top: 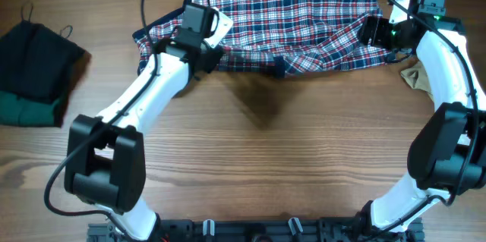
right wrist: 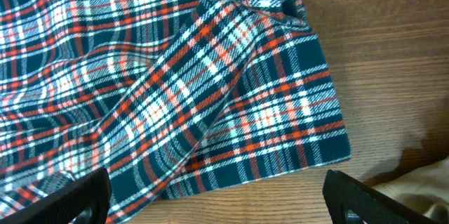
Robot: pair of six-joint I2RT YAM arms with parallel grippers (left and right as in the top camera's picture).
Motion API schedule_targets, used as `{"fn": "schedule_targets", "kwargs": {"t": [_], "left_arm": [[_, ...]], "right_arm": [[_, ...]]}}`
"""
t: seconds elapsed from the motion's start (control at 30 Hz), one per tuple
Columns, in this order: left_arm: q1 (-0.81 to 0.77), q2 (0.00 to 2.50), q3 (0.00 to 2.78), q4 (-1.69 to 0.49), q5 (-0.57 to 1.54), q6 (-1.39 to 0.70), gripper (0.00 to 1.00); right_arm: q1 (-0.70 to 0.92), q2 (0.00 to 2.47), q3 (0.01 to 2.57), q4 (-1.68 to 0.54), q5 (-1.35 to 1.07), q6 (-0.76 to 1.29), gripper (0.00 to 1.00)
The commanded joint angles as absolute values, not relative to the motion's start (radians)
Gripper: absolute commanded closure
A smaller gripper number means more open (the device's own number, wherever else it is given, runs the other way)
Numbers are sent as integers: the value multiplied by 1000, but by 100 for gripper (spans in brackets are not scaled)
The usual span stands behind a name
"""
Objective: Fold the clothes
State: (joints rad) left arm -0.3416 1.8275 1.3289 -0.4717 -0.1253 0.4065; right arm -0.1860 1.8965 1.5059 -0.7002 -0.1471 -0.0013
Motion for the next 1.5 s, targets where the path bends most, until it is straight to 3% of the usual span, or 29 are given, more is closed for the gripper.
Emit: {"fn": "schedule_targets", "kwargs": {"t": [0.0,0.4,0.63,0.7,0.73,0.77,0.83,0.9,0.97,1.07,1.23,1.33,1.47], "left_arm": [[-280,1829,1339,-451,7,416,96],[-245,2045,1339,-280,70,403,94],[-184,2067,1340,-227,52,275,96],[-183,2067,1340,-228,52,275,94],[-185,2067,1340,-228,53,275,90],[-186,2067,1340,-228,53,275,80],[-186,2067,1340,-228,56,251,78],[-187,2067,1340,-234,73,245,61],[-188,2067,1340,-249,90,245,53],[-187,2067,1340,-292,90,238,51],[-187,2067,1340,-303,90,171,46],[-187,2067,1340,-304,90,167,45],[-187,2067,1340,-305,89,149,45]], "right_arm": [[-180,1891,1496,-690,-123,1,3],[-180,1891,1496,-676,-118,-1,3],[-180,1893,1492,-666,-97,-7,4],[-179,1894,1478,-668,-107,-76,18],[-178,1896,1478,-688,-154,-142,23],[-173,1896,1478,-712,-215,-209,25],[-154,1896,1478,-751,-260,-322,30],[-131,1896,1478,-737,-260,-434,29],[-112,1896,1479,-649,-245,-492,25],[-89,1897,1479,-544,-241,-500,19],[3,1899,1479,-649,-253,-563,20],[38,1951,1479,-675,-132,-572,20],[18,2045,1479,-632,-115,-406,22]]}}
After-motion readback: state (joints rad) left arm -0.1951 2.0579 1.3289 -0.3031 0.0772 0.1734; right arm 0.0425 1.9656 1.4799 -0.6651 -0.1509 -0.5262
